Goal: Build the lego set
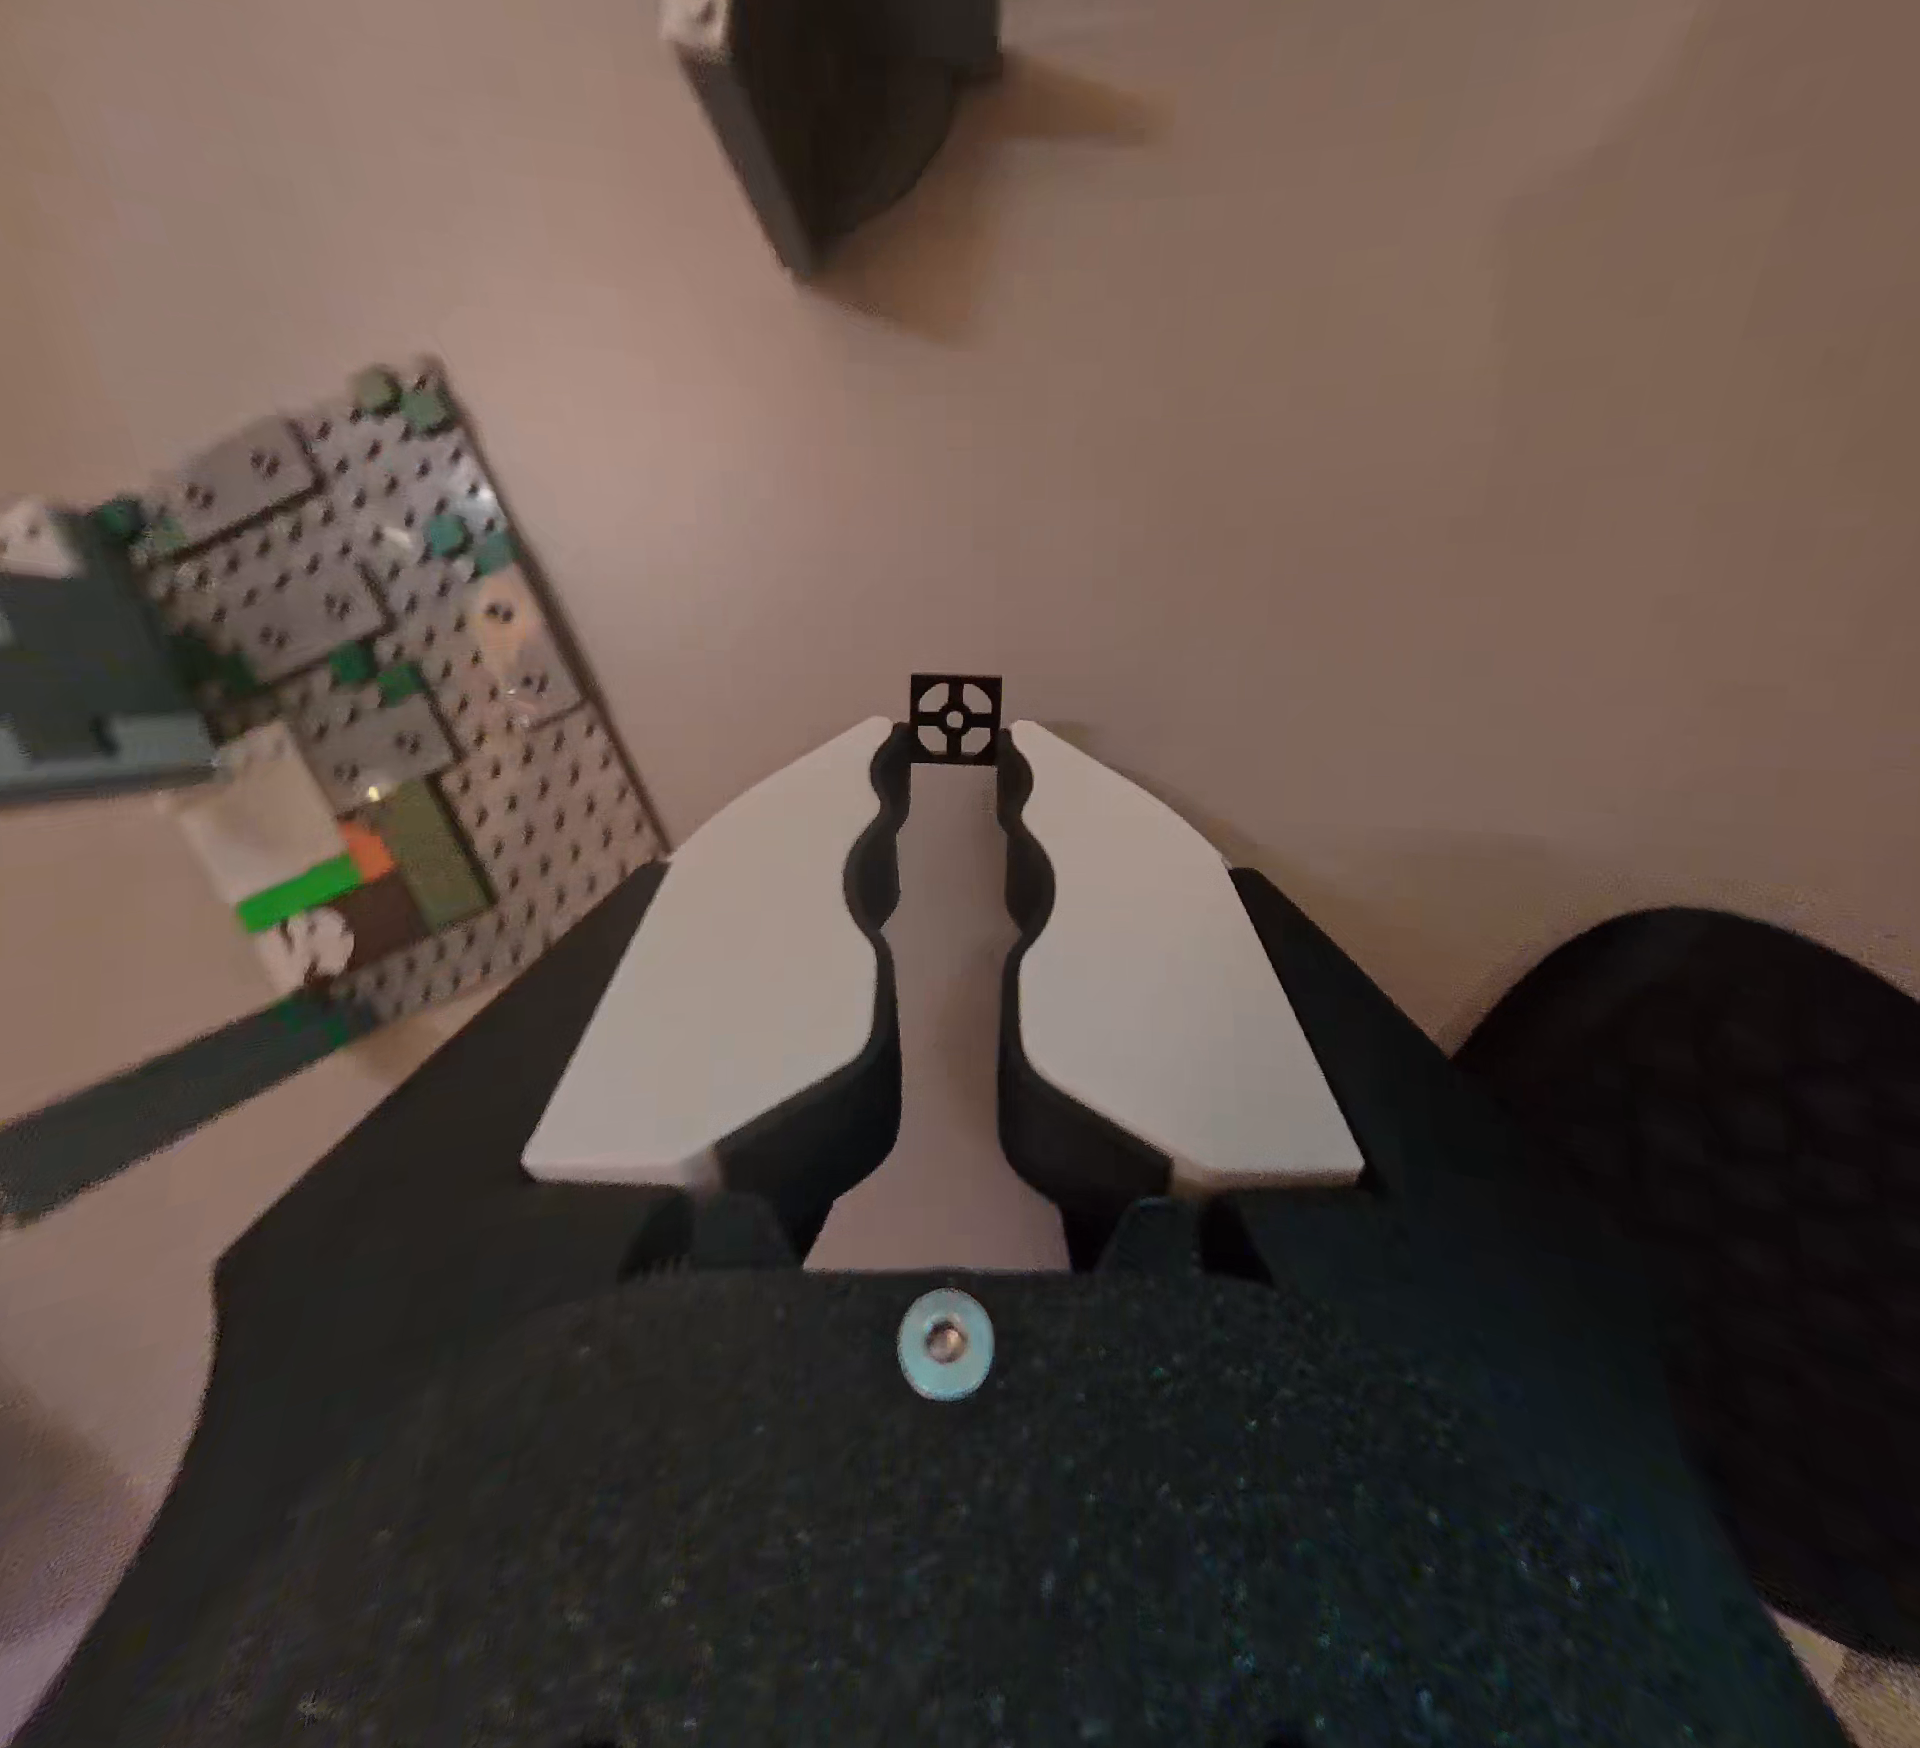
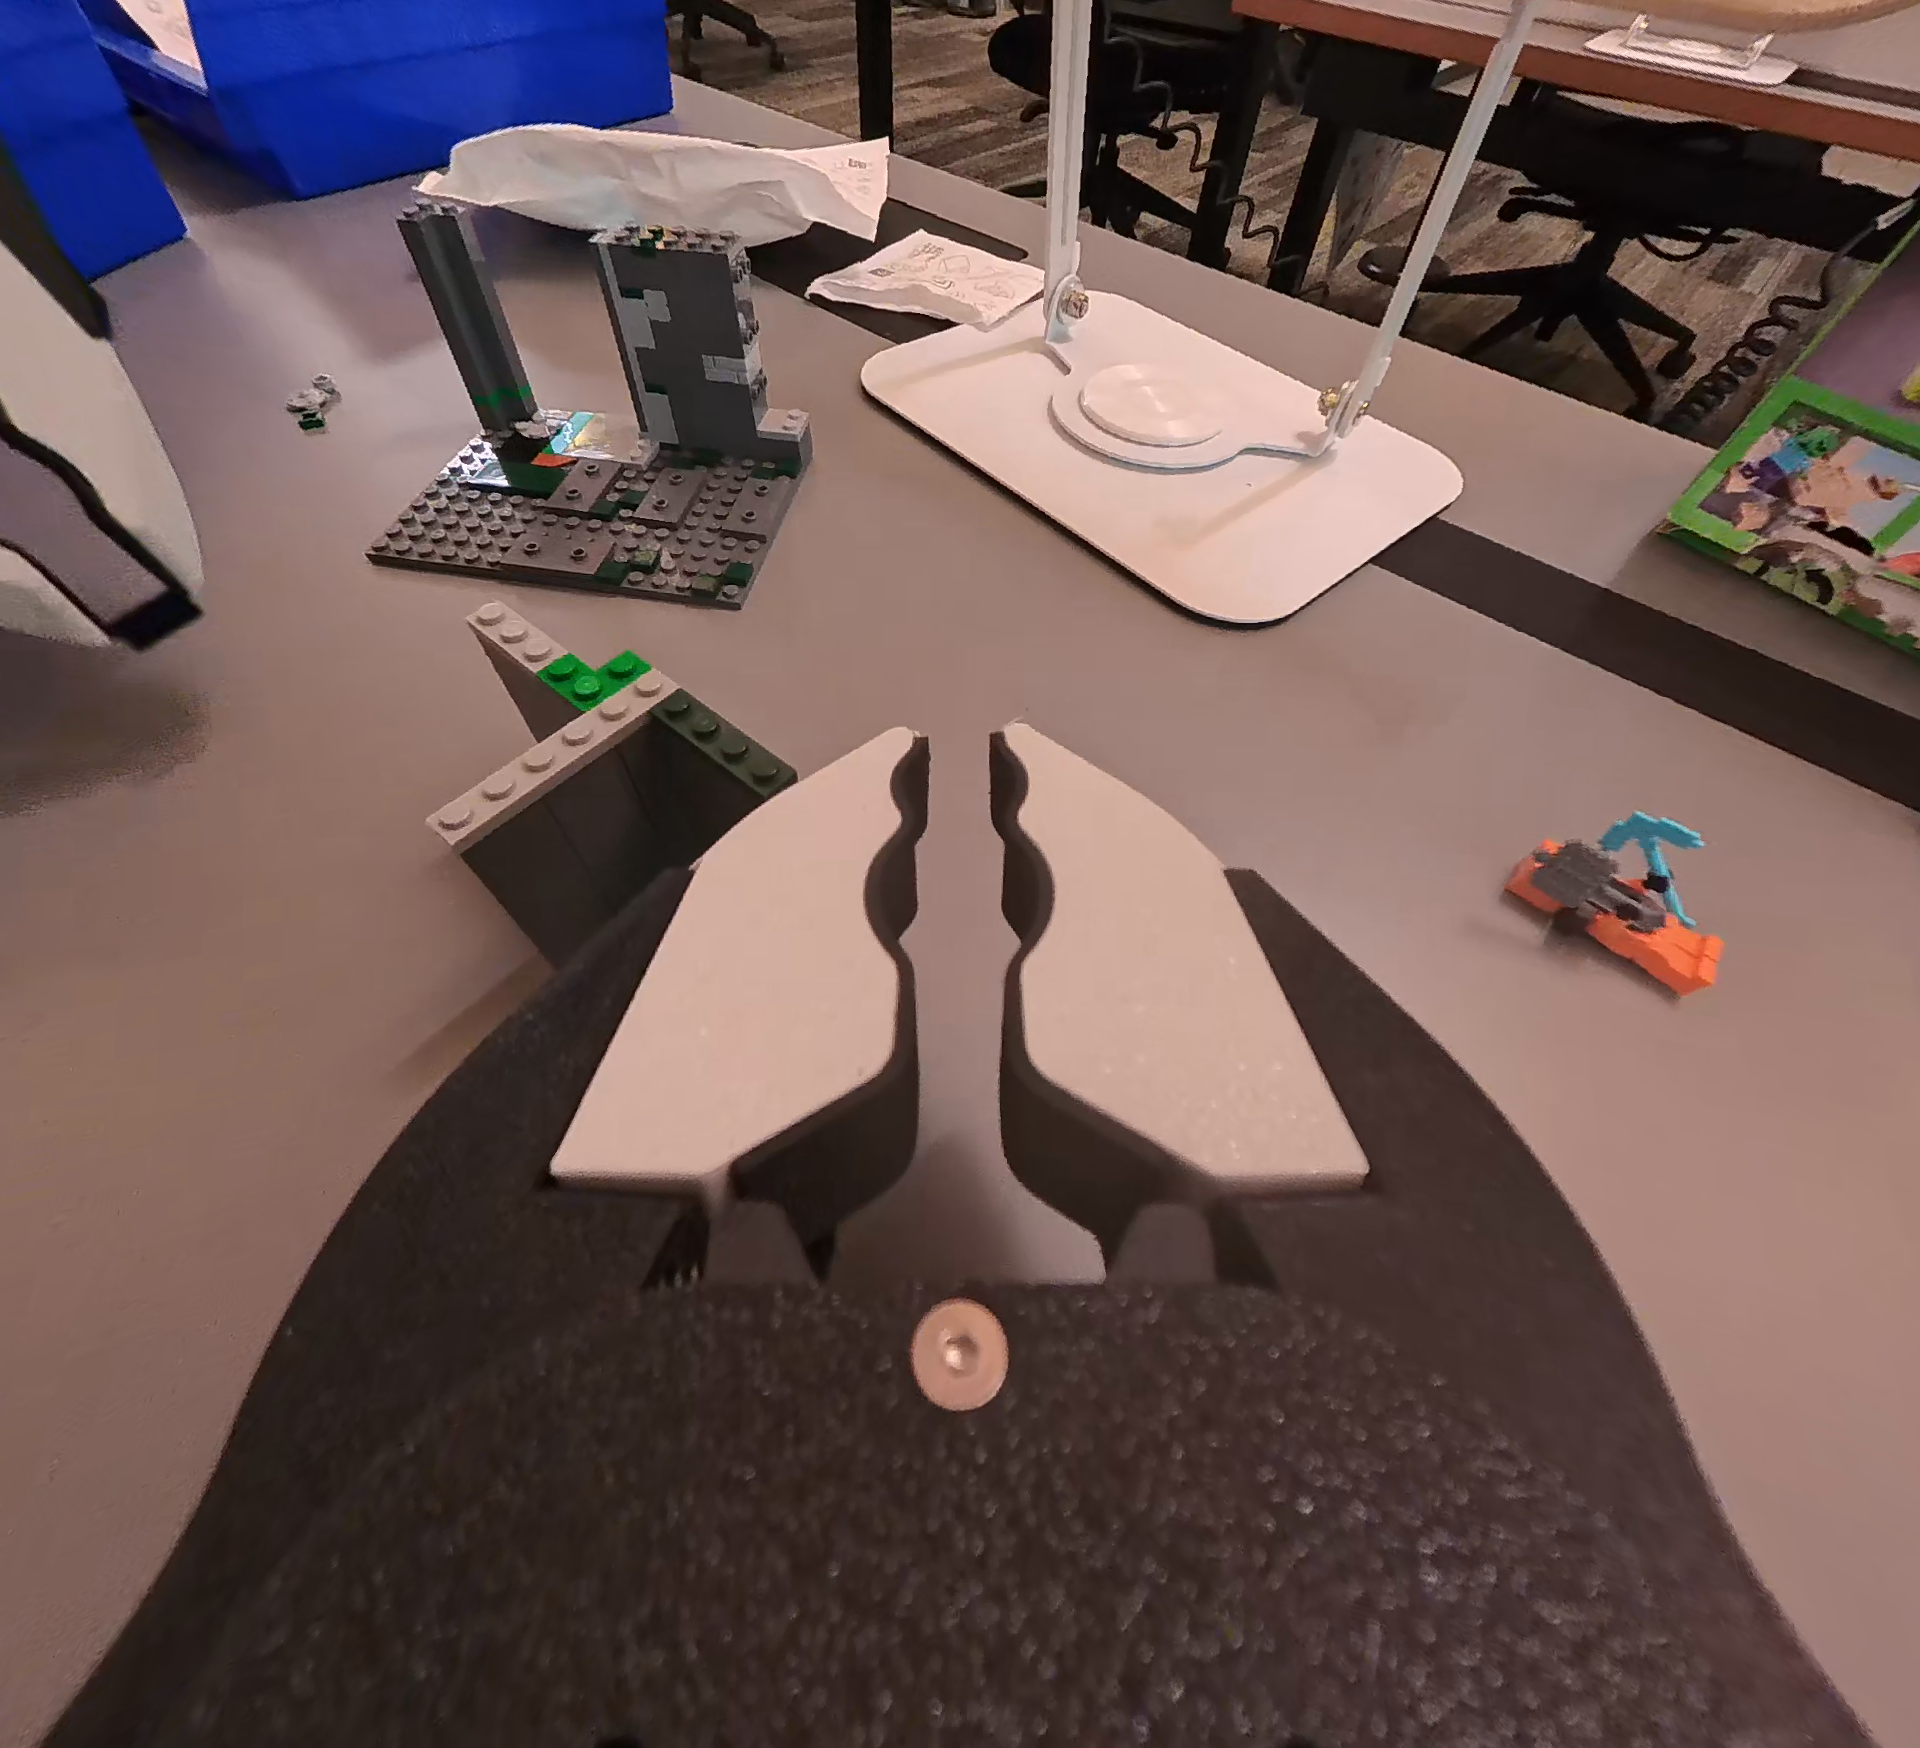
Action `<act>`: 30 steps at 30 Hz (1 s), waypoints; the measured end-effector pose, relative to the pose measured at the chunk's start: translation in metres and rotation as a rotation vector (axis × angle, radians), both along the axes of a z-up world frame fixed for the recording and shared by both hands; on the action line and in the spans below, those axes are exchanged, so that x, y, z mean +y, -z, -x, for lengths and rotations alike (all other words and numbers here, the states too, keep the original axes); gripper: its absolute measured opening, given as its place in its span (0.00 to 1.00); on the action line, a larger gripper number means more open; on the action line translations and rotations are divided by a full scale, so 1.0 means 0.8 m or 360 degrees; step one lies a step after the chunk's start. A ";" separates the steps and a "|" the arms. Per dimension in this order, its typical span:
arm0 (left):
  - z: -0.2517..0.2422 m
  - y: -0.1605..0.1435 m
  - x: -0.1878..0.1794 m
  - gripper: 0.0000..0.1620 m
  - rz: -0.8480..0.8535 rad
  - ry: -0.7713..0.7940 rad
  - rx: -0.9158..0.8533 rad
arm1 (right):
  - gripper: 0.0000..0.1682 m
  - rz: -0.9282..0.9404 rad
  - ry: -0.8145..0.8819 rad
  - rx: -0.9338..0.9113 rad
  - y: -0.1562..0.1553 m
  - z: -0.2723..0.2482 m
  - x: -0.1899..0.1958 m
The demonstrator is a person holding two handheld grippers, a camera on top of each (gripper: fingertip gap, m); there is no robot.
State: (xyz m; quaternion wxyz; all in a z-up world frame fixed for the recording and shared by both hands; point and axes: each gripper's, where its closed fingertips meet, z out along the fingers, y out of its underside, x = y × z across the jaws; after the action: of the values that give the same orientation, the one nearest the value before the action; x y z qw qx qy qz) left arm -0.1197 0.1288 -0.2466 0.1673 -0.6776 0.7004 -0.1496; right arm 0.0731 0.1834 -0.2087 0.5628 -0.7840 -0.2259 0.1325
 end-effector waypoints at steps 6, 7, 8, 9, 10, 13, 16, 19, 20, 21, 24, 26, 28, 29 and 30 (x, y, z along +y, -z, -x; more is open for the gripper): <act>-0.040 0.015 -0.018 0.09 0.0062 0.0111 -0.0022 | 0.06 -0.0017 0.0008 0.0011 -0.005 -0.004 0.001; -0.044 0.018 -0.021 0.09 0.0073 0.0123 -0.0023 | 0.06 -0.0020 0.0009 0.0012 -0.006 -0.004 0.001; -0.047 0.021 -0.024 0.10 0.0084 0.0132 -0.0021 | 0.06 -0.0021 0.0008 0.0014 -0.006 -0.004 0.001; -0.050 0.023 -0.026 0.10 0.0094 0.0138 -0.0019 | 0.06 -0.0020 0.0009 0.0014 -0.006 -0.004 0.001; -0.052 0.026 -0.028 0.10 0.0105 0.0146 -0.0021 | 0.06 -0.0020 0.0008 0.0016 -0.006 -0.005 0.001; -0.056 0.032 -0.035 0.12 0.0141 0.0157 -0.0035 | 0.06 -0.0016 0.0006 0.0016 -0.005 -0.005 0.001; -0.057 0.035 -0.039 0.15 0.0157 0.0159 -0.0053 | 0.06 -0.0010 0.0004 0.0014 -0.004 -0.004 0.002; -0.053 0.035 -0.040 0.17 0.0157 0.0143 -0.0062 | 0.06 -0.0004 0.0003 0.0012 -0.002 -0.004 0.002; -0.051 0.035 -0.041 0.17 0.0160 0.0139 -0.0066 | 0.06 -0.0002 0.0003 0.0012 -0.001 -0.004 0.002; -0.048 0.034 -0.041 0.17 0.0157 0.0130 -0.0071 | 0.06 0.0001 0.0002 0.0012 -0.001 -0.004 0.002; -0.041 0.033 -0.041 0.17 0.0167 0.0099 -0.0100 | 0.06 0.0006 0.0001 0.0011 0.001 -0.004 0.002; -0.037 0.035 -0.043 0.17 0.0165 0.0091 -0.0098 | 0.06 0.0011 -0.0001 0.0011 0.002 -0.003 0.002; -0.033 0.036 -0.045 0.16 0.0162 0.0088 -0.0102 | 0.06 0.0014 -0.0002 0.0007 0.003 -0.003 0.002; -0.032 0.035 -0.046 0.16 0.0162 0.0086 -0.0113 | 0.06 0.0013 -0.0002 0.0007 0.003 -0.002 0.002; -0.031 0.033 -0.047 0.16 0.0160 0.0082 -0.0126 | 0.06 0.0013 -0.0002 0.0007 0.003 -0.002 0.002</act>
State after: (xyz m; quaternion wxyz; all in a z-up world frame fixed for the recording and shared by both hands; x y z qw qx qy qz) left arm -0.0947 0.0915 -0.2733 0.1567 -0.6604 0.7020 -0.2156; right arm 0.0751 0.1848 -0.2108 0.5600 -0.7858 -0.2246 0.1356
